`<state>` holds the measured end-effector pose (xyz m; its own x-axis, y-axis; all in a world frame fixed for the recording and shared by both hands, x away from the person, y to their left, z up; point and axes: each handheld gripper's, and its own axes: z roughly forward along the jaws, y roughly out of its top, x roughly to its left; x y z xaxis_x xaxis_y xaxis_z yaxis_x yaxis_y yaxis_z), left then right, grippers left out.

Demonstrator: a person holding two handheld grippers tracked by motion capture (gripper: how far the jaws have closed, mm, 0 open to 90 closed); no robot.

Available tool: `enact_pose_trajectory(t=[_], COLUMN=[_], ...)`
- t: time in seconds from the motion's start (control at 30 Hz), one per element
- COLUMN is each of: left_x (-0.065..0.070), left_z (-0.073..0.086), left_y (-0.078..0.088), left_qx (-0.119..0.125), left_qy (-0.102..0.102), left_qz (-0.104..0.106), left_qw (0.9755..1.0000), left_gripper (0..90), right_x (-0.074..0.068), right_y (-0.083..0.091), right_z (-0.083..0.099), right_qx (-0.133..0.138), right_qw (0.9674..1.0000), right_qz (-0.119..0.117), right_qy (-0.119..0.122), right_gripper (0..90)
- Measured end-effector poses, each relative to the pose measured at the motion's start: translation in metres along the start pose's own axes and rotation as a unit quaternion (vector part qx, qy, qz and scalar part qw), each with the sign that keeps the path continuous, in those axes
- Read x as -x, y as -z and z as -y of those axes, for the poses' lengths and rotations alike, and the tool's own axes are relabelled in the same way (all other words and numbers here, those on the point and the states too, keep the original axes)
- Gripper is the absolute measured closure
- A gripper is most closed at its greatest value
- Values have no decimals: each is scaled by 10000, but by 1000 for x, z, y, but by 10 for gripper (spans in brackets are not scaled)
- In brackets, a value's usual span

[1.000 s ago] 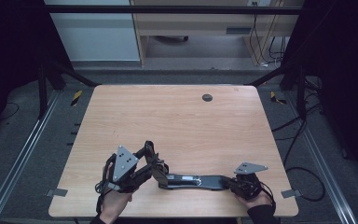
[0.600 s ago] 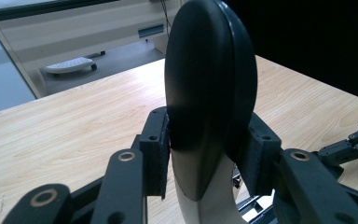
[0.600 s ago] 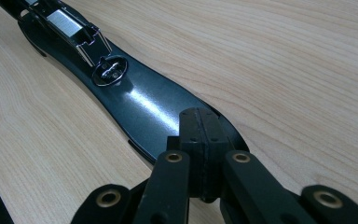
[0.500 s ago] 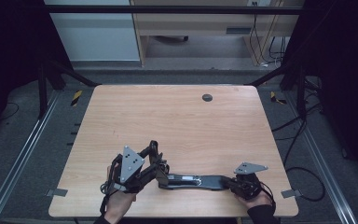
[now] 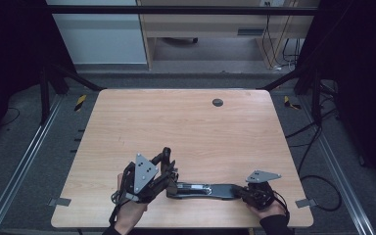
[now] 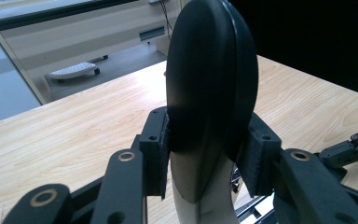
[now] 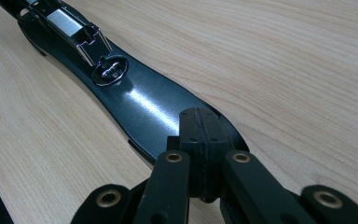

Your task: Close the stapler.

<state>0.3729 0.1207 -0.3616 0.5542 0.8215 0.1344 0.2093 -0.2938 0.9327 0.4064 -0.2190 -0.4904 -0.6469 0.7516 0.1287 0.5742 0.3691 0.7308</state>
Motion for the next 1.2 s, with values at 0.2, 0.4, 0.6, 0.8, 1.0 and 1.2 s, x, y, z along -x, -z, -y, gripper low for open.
enact_pose_trajectory(t=[0.2, 0.4, 0.6, 0.8, 1.0, 1.2], left_x=[4, 9, 12, 16, 23, 27], left_z=[-1, -2, -3, -4, -5, -6], left_y=[-1, -3, -4, -6, -9, -11], left_qx=[-73, -79, -73, -85, -103, -112], left_qy=[-10, -84, -127, -207, -357, -444], left_qz=[-11, -72, -80, -106, -134, -176], left_qw=[10000, 9999, 9999, 9997, 9992, 9988], left_gripper=[581, 582, 581, 581, 580, 580], right_x=[0, 0, 0, 0, 0, -1], right_y=[0, 0, 0, 0, 0, 1], right_z=[0, 0, 0, 0, 0, 0], right_qx=[-7, -7, -11, -16, -16, -31], right_qw=[10000, 10000, 10000, 10000, 10000, 10000], right_qz=[-3, -6, -6, -7, -11, -38], right_qy=[-4, -6, 0, -1, -1, -53], right_gripper=[900, 900, 900, 900, 900, 900])
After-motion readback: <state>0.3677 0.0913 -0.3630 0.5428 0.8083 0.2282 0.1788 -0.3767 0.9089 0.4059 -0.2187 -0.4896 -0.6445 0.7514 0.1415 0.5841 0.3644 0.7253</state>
